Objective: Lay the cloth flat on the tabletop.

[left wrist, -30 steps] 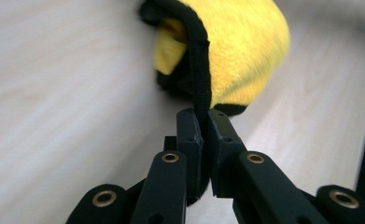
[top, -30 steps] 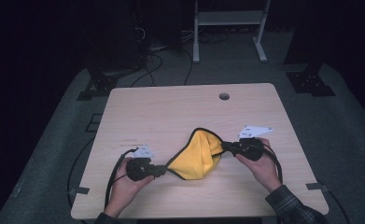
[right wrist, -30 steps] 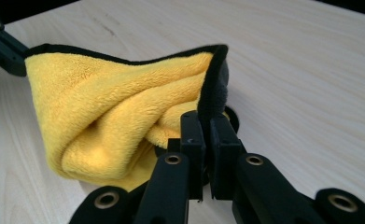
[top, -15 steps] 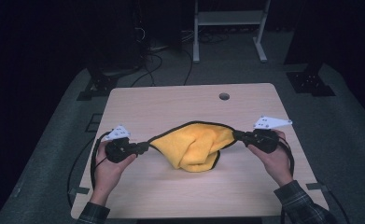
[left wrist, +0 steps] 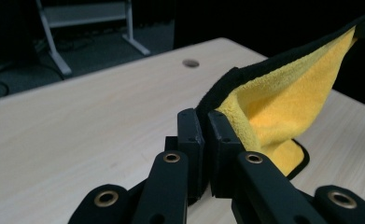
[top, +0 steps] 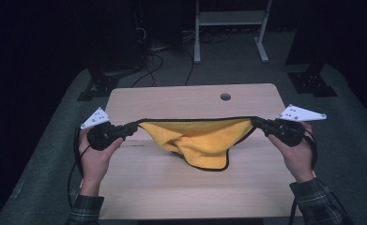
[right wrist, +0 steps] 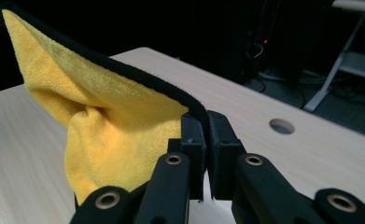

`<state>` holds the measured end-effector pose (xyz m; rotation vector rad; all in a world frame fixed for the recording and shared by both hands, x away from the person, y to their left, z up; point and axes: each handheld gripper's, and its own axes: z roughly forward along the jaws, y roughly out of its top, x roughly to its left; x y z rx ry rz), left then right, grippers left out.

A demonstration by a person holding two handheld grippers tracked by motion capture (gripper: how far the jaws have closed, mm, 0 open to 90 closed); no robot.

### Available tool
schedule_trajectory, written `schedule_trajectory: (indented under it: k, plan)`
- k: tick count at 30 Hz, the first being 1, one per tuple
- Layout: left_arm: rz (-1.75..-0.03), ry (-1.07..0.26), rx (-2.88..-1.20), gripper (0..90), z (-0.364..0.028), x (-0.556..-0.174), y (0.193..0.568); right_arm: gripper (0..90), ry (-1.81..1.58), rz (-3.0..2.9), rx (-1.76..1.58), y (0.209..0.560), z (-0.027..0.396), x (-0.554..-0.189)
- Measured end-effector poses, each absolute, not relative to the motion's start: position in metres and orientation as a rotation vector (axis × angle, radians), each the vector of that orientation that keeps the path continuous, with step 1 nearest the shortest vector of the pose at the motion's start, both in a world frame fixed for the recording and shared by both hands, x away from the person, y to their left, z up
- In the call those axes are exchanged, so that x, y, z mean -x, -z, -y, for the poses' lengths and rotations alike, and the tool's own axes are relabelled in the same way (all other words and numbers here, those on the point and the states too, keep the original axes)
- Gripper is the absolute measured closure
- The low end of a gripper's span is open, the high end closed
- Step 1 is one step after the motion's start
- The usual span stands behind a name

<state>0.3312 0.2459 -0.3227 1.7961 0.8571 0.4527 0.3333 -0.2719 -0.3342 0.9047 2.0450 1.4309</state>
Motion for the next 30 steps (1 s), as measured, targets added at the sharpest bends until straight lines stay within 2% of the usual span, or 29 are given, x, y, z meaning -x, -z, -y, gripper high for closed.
schedule_trajectory:
  k: [7,14,19,22,25,30]
  plan:
    - [-0.801,-0.501,-1.729,85.6,-0.243,-0.327,0.297,85.9,-1.471,-1.981,-0.871,0.315,0.276,-0.328]
    - [-0.792,-0.54,-1.708,85.7,-0.24,-0.343,0.281,85.9,-1.492,-1.942,-0.874,0.305,0.276,-0.34]
    - [-0.785,-0.571,-1.707,85.7,-0.238,-0.368,0.273,85.9,-1.493,-1.932,-0.909,0.299,0.276,-0.365]
    - [-0.795,-0.584,-1.696,85.7,-0.234,-0.393,0.269,85.9,-1.49,-1.924,-0.948,0.297,0.276,-0.397]
    - [-0.794,-0.593,-1.677,85.8,-0.232,-0.403,0.265,86.0,-1.504,-1.876,-0.95,0.29,0.276,-0.416]
    - [-0.769,-0.646,-1.637,85.8,-0.23,-0.411,0.254,86.0,-1.502,-1.802,-0.891,0.27,0.273,-0.421]
